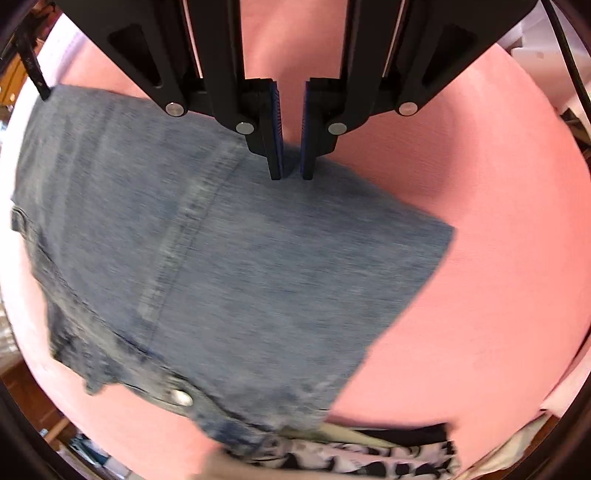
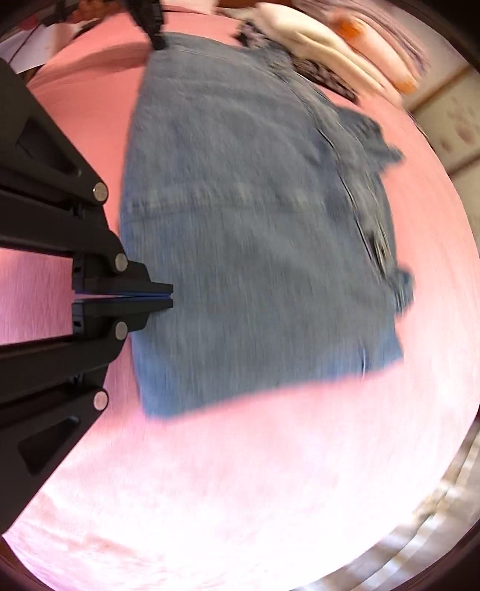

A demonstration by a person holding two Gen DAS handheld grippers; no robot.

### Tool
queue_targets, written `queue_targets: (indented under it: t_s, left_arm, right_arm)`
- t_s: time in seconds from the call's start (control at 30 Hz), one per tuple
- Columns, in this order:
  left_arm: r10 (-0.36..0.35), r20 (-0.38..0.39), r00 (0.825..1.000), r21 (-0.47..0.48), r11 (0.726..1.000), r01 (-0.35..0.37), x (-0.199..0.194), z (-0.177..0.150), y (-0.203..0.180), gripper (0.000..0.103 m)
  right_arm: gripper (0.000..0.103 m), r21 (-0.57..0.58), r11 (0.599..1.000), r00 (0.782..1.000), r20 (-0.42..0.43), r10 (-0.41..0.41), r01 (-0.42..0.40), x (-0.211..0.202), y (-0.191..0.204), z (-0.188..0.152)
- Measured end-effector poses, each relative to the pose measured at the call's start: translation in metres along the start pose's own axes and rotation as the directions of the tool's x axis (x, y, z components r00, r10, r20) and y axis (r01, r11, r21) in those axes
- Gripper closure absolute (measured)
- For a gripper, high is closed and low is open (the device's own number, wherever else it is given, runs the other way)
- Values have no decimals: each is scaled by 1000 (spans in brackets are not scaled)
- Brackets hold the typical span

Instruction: Fold large clothes

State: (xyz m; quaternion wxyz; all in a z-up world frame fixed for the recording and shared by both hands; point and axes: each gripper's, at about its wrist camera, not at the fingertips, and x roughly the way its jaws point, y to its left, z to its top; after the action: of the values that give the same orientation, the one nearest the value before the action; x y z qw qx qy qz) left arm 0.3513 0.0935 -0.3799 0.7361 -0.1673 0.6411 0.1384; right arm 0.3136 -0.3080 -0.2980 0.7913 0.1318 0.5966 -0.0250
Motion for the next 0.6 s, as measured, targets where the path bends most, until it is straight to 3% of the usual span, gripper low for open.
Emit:
queue_targets:
  t_s: [0.2, 0.3, 0.43, 0.6]
  left_arm:
    - [75, 16, 997, -55, 996, -74, 4, 11, 42, 96]
    - [77, 10, 997, -98, 992, -76, 6, 15, 57, 94]
    - [129, 24, 991, -76, 989, -127, 2, 16, 59, 93]
    - [131, 35, 991, -61, 990, -129, -3, 22, 56, 93]
  right_arm:
    - [103, 70, 994, 997, 13, -79, 78, -6, -29, 1]
    - [103, 66, 991, 993, 10, -119, 118, -6, -26, 1]
    - [103, 54, 981, 982, 19, -187, 186, -8, -14, 4]
    - [101, 86, 990, 985, 123, -119, 109, -26, -14, 19]
